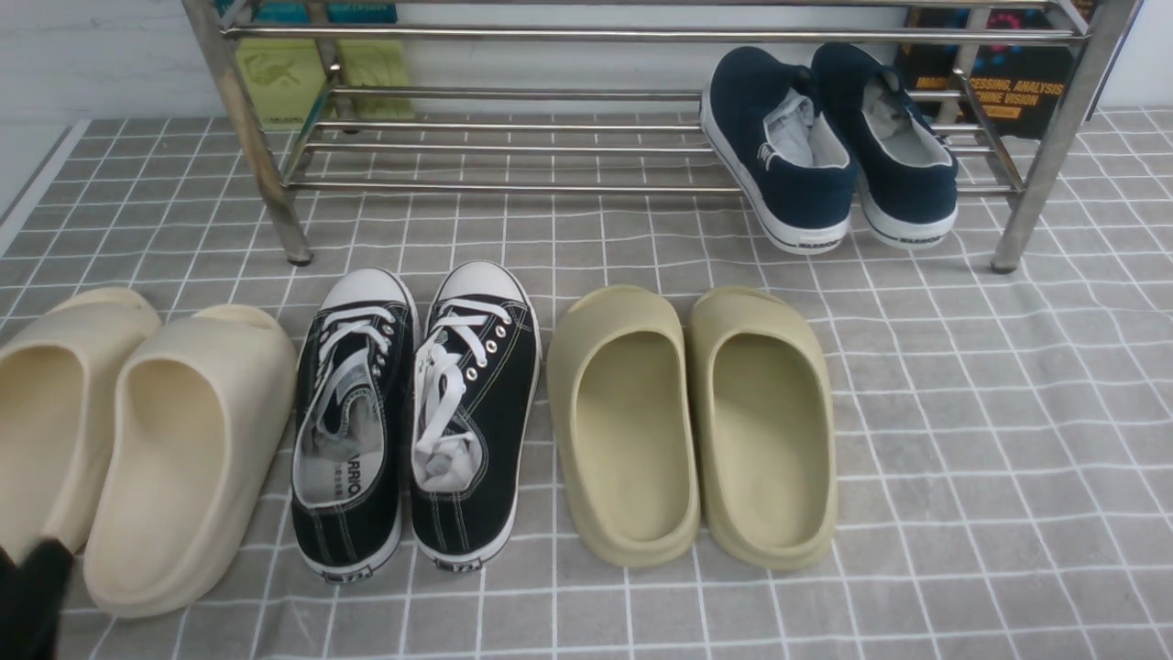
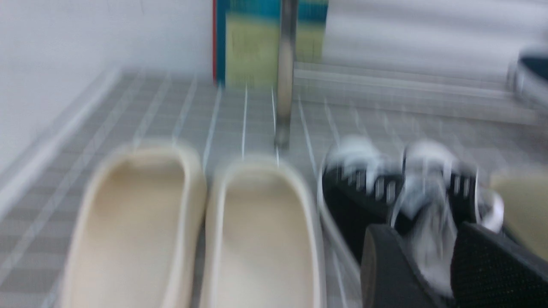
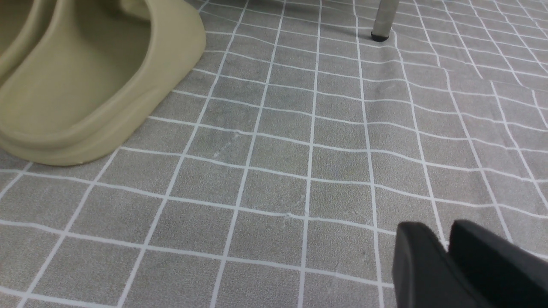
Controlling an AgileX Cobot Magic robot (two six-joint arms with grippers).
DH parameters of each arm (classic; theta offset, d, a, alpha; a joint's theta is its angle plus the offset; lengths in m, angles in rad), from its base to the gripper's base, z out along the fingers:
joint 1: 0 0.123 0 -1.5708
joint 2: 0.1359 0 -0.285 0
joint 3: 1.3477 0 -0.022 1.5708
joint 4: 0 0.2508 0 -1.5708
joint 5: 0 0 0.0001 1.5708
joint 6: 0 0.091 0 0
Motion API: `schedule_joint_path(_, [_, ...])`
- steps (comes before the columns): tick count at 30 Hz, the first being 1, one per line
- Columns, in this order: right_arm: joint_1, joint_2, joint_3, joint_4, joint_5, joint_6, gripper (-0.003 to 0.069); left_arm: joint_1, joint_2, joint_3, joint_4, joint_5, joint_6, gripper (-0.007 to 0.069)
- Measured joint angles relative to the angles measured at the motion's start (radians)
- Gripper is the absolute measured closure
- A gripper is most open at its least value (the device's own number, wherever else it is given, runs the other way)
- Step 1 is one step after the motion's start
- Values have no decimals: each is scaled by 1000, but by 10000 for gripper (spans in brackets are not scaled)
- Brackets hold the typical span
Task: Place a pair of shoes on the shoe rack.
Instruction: Use the left arm to grab the shoe closest to it
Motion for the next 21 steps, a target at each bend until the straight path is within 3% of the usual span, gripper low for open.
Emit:
schedule_joint_path(7, [0,0,0,0,0,0,512,0,0,0,-12,-351,-47,386])
schedule_joint_path(10, [0,0,0,0,0,0,509,0,0,0,-35,-492,-154,386])
schedule_joint_path(13, [0,0,0,-1,0,0,506,0,0,-22,-50,-582,-366,416])
schedule_joint_path(15, [0,0,0,-1,0,0,503,-1,1,-111,-40,-473,-513,489])
schedule_joint_path(18, [0,0,0,-1,0,0,498,-1,56,-293,44,-209,-572,629])
schedule_joint_path(21, [0,0,0,-1,0,0,496,-1,214,-499,194,166,-570,638])
